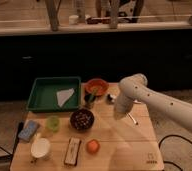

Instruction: Place fork in plastic cup

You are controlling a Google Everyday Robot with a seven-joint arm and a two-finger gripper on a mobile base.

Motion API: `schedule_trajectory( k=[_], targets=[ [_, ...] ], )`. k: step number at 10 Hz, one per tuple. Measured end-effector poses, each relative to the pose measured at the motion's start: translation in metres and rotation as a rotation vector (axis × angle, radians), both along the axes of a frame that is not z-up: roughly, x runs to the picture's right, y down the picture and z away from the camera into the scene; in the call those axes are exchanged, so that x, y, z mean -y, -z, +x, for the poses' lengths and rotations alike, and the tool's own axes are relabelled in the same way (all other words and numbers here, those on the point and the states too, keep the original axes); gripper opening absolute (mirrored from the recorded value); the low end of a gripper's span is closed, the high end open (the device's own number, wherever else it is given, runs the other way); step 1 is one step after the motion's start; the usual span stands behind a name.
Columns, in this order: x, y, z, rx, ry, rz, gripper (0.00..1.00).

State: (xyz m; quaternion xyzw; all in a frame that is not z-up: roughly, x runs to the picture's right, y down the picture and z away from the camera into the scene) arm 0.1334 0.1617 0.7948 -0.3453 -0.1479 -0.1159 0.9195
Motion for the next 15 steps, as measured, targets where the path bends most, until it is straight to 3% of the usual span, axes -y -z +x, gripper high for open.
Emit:
schedule_trajectory(
  k=[1, 3, 4, 5, 10, 15],
  targets=[
    [0.001, -0.003, 0.003, -0.008, -0.011, -0.002, 0.41],
    [0.005, -0.015, 0.029, -0.073, -0.062, -0.01, 0.65],
    [0.006, -0.02, 0.043, -0.116, -0.088, -0.017, 0.73],
    [0.007, -0.029, 0.059, -0.195, -0.125, -0.028, 0.8],
    [0.012, -0.068, 0.09, -0.395, -0.239, -0.056, 0.8],
    [0.006, -0.075, 0.101, -0.434, -0.369, -0.002, 0.8]
  ],
)
